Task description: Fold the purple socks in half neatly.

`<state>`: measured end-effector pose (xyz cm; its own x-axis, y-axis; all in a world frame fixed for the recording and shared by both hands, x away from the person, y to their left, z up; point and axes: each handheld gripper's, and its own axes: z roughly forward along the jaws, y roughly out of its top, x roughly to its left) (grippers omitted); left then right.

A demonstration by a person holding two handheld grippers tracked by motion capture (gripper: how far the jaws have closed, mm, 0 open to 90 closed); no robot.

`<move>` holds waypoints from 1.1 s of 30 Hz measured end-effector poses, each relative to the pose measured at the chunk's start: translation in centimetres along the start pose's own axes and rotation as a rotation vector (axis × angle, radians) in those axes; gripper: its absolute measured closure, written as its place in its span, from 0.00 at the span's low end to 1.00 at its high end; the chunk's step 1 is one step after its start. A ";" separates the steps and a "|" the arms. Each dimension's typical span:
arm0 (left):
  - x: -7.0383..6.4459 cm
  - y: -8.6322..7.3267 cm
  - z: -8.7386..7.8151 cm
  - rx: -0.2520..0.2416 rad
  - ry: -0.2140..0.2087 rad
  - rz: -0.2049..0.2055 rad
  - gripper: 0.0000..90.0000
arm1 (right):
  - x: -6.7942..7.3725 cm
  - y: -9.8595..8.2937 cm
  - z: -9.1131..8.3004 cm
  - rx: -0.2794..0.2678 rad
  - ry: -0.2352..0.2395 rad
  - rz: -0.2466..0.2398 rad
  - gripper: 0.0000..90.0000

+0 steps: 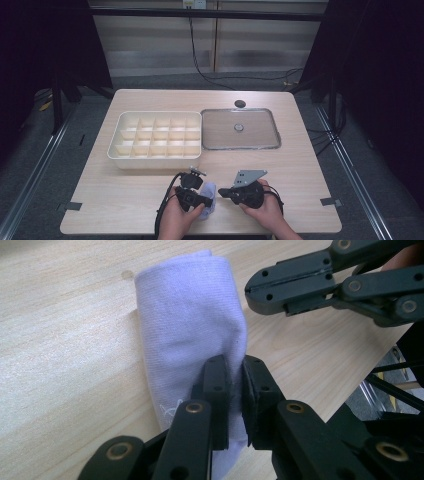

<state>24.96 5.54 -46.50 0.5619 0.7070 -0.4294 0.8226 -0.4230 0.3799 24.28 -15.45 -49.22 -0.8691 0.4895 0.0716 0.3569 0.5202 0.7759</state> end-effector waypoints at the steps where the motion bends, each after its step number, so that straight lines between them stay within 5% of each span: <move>1: 0.0 0.0 0.0 0.000 0.001 0.003 0.91 | 0.0 0.0 -0.1 -0.001 -0.002 0.001 1.00; 17: -0.1 -0.1 0.1 0.003 0.021 0.021 0.91 | -0.4 1.3 -0.9 -0.046 -0.001 -0.005 1.00; 33: -0.2 -0.1 0.0 0.000 0.025 0.023 0.91 | 0.3 3.2 1.2 -0.058 0.030 -0.045 1.00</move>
<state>24.76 5.43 -46.51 0.5784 0.7110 -0.3999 0.8095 -0.4396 0.3893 25.60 -12.80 -47.46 -0.8941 0.4446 0.0535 0.2970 0.4994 0.8138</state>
